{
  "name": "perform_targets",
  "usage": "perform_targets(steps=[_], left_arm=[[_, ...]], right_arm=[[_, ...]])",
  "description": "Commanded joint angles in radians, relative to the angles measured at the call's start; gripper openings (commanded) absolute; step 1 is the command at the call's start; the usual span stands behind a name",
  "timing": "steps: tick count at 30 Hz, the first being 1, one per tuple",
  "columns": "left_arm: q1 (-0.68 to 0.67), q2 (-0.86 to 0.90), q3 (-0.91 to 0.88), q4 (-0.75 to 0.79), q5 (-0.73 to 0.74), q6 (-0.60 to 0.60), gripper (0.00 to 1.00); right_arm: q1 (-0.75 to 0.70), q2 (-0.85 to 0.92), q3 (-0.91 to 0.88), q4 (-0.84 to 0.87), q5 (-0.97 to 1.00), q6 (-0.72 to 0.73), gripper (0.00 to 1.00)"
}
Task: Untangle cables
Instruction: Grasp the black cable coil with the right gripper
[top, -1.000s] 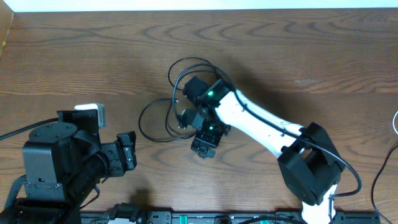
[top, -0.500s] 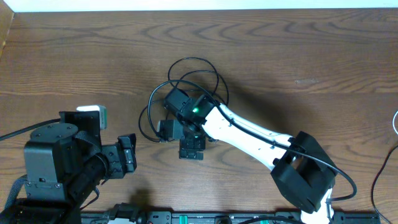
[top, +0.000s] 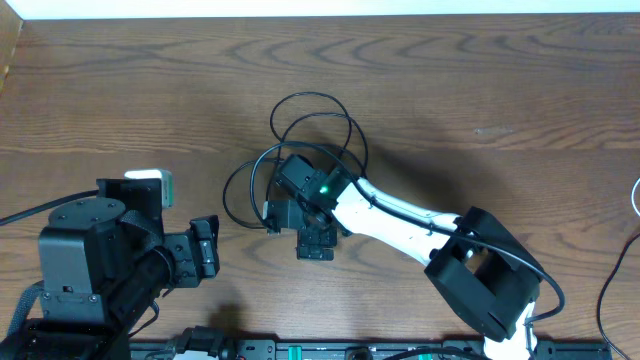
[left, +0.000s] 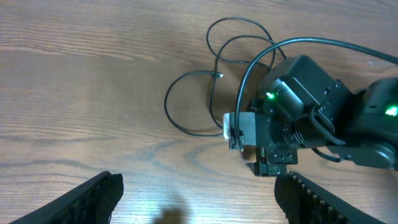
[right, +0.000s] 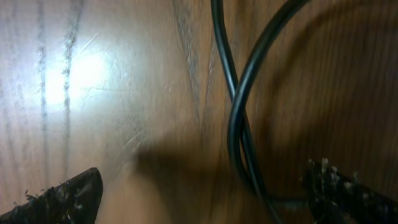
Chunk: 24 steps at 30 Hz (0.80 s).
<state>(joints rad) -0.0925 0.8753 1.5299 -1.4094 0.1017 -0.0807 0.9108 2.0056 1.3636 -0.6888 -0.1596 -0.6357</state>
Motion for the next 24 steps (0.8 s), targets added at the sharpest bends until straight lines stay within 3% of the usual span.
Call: perform_targets(steps=[1,7,9,12,13,22,24], left_arm=[[0.003,0.002,-0.002,0.0,-0.009,0.01,0.84],[0.002,0.002,-0.002,-0.002,-0.008,0.01,0.84],[0.002,0.002,-0.002,-0.003,-0.005,0.009,0.84],[0.002,0.002,-0.002,-0.008,-0.005,0.01,0.84],[0.003,0.002,-0.002,-0.01,-0.005,0.01,0.84],[0.002,0.002,-0.002,-0.02,-0.005,0.01,0.84],[0.002,0.002,-0.002,-0.022,-0.005,0.009,0.84]], right_arm=[[-0.005,0.013,-0.027,0.045,-0.003,0.014,0.99],[-0.012,0.013,-0.037,0.143,-0.003,0.093,0.95],[-0.014,0.013,-0.037,0.165,-0.003,0.123,0.82],[-0.021,0.013,-0.037,0.177,-0.003,0.154,0.55],[-0.022,0.013,-0.037,0.177,-0.003,0.158,0.52],[-0.039,0.013,-0.037,0.177,-0.003,0.207,0.54],[-0.041,0.013,-0.037,0.177,-0.003,0.218,0.49]])
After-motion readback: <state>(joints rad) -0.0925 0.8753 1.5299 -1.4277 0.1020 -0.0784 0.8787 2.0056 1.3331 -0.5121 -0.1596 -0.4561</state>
